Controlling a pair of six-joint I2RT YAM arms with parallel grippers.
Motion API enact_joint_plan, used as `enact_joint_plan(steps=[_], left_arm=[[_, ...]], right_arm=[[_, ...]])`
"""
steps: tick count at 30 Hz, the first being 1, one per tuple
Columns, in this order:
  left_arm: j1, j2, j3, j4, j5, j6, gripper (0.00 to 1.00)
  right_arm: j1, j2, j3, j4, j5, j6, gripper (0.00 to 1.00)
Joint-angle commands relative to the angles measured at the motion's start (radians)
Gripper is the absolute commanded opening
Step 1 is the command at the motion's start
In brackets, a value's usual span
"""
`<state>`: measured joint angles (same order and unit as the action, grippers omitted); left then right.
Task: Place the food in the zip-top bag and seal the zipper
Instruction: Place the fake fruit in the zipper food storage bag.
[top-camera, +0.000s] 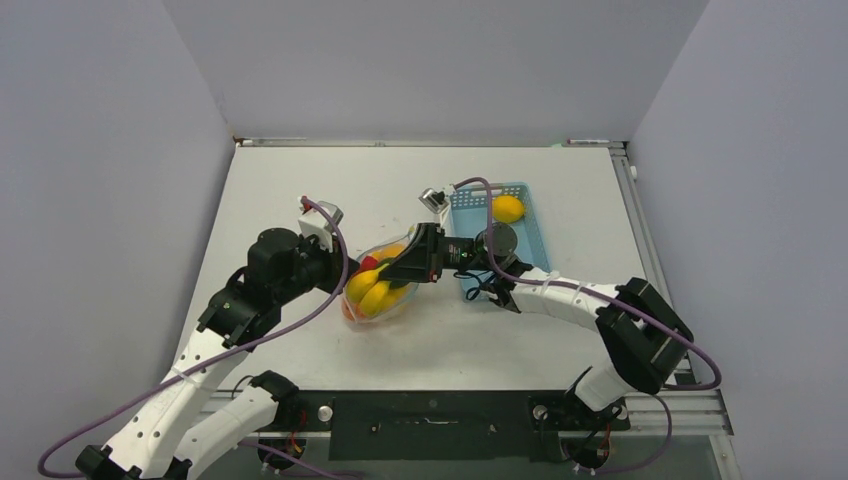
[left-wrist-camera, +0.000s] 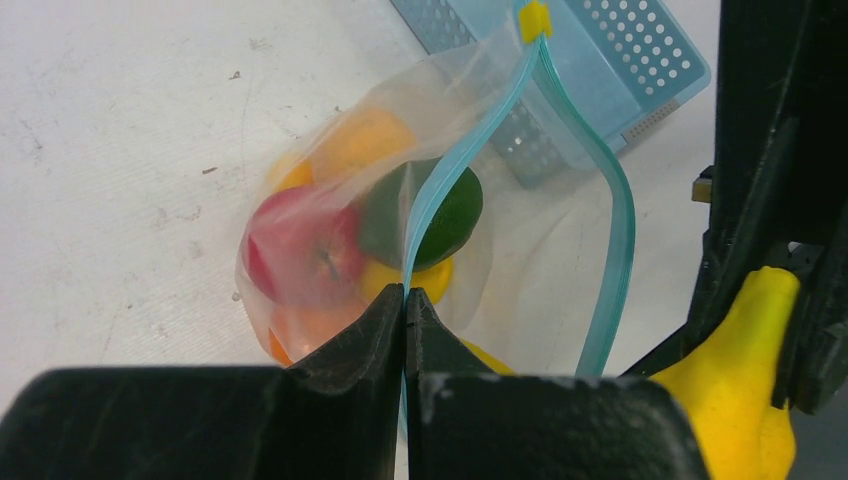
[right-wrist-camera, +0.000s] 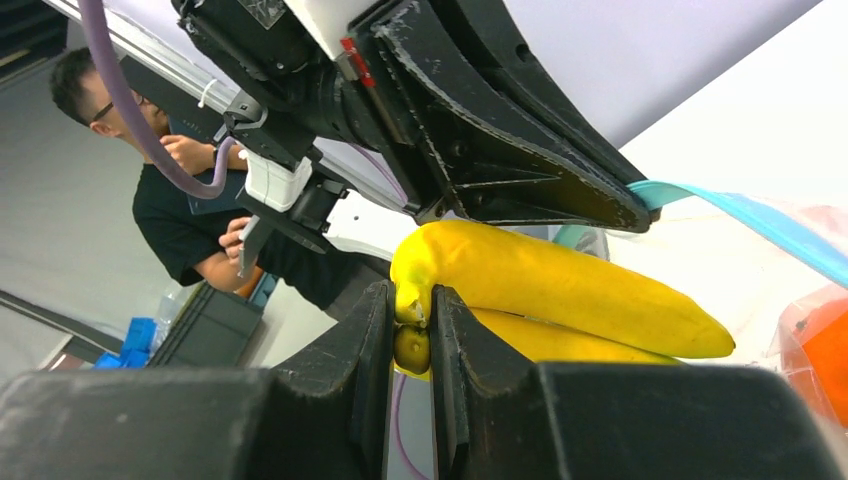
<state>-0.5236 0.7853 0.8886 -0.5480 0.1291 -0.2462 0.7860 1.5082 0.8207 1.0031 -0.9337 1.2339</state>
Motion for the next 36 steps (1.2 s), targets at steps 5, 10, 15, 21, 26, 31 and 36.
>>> enact_joint_plan(steps=[5, 10, 15, 21, 26, 31, 36], left_arm=[[-0.007, -0.014, 0.006, 0.063, 0.018, 0.015, 0.00], [-0.007, -0.009, 0.009, 0.062, 0.015, 0.015, 0.00], [-0.007, -0.004, 0.008, 0.059, 0.012, 0.013, 0.00], [-0.007, -0.002, 0.009, 0.057, 0.011, 0.014, 0.00], [-0.007, 0.000, 0.009, 0.057, 0.009, 0.013, 0.00], [-0.007, 0.002, 0.010, 0.057, 0.011, 0.013, 0.00], [-0.007, 0.000, 0.008, 0.057, 0.009, 0.013, 0.00]], right_arm=[[-0.006, 0.062, -0.044, 0.292, -0.007, 0.094, 0.05], [-0.004, 0.077, -0.078, 0.299, 0.042, 0.046, 0.05], [-0.005, 0.092, -0.092, 0.256, 0.075, -0.007, 0.05], [-0.010, 0.098, -0.101, 0.210, 0.105, -0.048, 0.18], [-0.008, 0.092, -0.104, 0.153, 0.144, -0.085, 0.16], [0.002, 0.107, -0.102, 0.153, 0.177, -0.086, 0.15], [0.004, 0.126, -0.094, 0.140, 0.187, -0.099, 0.22]])
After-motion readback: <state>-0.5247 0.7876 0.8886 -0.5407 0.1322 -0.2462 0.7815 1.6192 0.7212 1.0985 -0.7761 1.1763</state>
